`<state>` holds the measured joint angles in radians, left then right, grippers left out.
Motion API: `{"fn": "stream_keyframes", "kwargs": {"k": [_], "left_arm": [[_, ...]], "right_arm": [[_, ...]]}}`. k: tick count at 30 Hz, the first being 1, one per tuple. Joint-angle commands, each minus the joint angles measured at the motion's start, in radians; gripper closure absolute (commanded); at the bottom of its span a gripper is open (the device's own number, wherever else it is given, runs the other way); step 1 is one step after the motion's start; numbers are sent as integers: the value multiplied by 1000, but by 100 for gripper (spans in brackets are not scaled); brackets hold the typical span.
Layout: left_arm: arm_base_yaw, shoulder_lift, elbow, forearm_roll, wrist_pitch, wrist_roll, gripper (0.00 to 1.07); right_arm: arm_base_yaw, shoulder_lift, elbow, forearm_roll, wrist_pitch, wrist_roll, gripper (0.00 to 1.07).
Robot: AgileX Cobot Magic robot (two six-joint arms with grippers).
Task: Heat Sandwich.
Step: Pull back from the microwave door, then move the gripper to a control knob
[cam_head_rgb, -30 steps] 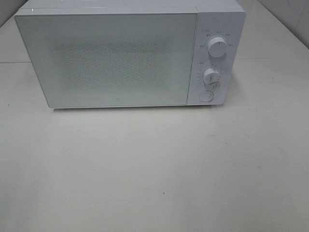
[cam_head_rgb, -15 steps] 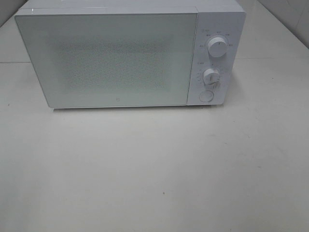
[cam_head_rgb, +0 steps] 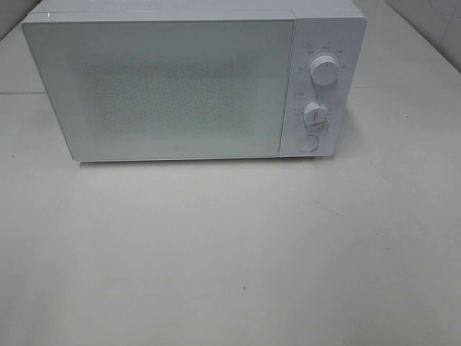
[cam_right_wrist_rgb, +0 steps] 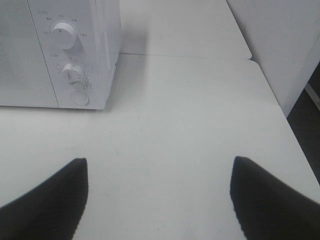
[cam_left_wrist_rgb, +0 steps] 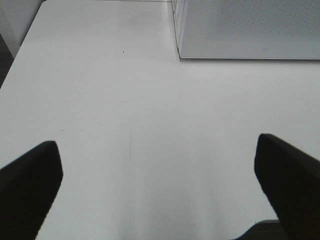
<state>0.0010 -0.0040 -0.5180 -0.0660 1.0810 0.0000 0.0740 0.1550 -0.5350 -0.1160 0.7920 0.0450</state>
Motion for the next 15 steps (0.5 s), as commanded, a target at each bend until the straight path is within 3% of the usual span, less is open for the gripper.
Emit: {"fn": "stream_keyframes", "kwargs": {"k": [1,15], "left_arm": [[-1,-16,0,-2,-11,-11,6],[-1,-16,0,-2,-11,-11,6]], "right_arm": [[-4,52,-7,-4,-78,2,32],[-4,292,-1,-6,-285,-2,32]]}}
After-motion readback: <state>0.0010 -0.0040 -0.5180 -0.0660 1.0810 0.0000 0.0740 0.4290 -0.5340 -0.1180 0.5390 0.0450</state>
